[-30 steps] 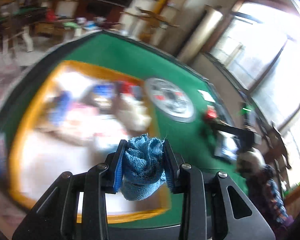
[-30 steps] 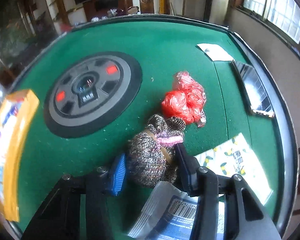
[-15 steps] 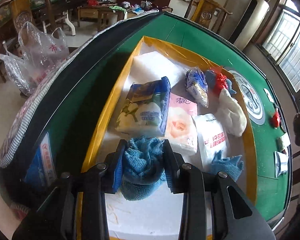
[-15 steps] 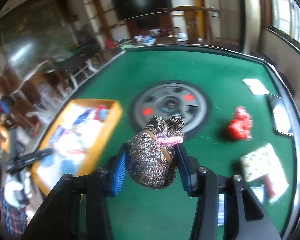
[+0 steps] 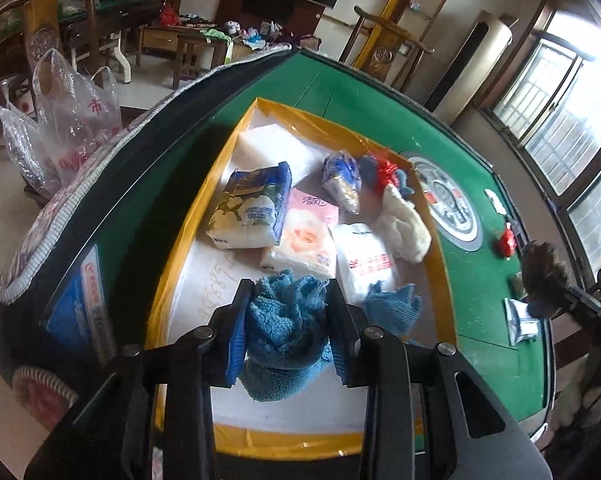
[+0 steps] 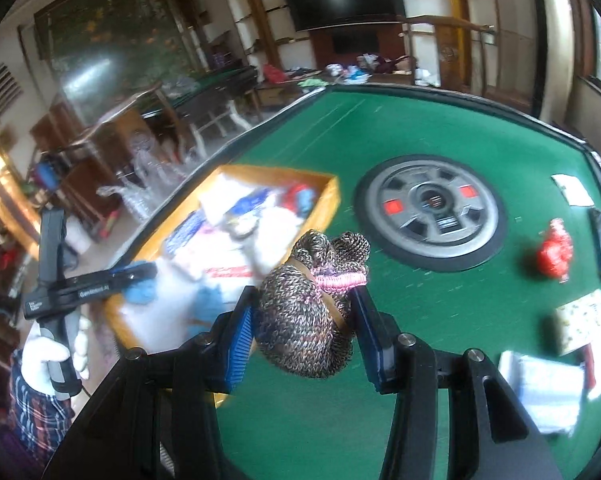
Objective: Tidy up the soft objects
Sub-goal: 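Lower the blue cloth and brown hat into the tray and open both grippers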
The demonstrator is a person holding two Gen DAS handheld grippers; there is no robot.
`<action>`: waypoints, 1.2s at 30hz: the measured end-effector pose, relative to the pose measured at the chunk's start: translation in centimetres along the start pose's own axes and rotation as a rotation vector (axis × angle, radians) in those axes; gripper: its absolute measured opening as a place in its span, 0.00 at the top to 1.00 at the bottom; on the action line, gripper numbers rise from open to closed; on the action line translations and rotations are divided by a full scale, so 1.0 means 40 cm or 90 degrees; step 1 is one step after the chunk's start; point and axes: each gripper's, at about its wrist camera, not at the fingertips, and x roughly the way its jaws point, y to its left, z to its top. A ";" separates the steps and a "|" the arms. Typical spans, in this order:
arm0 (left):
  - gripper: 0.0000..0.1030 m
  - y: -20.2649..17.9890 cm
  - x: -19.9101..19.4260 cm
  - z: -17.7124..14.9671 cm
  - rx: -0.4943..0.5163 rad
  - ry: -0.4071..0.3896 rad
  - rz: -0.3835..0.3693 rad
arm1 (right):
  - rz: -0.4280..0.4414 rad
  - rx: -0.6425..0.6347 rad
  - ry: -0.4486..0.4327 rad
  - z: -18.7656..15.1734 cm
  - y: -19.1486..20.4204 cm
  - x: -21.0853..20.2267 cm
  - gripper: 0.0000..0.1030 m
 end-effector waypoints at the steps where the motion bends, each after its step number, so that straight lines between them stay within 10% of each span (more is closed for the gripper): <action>1: 0.69 0.002 -0.013 -0.007 -0.005 -0.006 -0.002 | 0.015 -0.006 0.005 -0.009 0.021 0.006 0.58; 15: 0.69 0.070 -0.027 -0.043 -0.058 -0.016 0.014 | 0.195 -0.104 0.149 -0.076 0.312 0.254 0.58; 26: 0.69 0.059 0.017 -0.028 -0.037 0.005 0.007 | -0.026 -0.159 0.157 -0.045 0.309 0.380 0.58; 36: 0.64 0.005 0.097 0.016 -0.007 0.030 0.037 | -0.008 -0.131 0.150 -0.034 0.279 0.379 0.58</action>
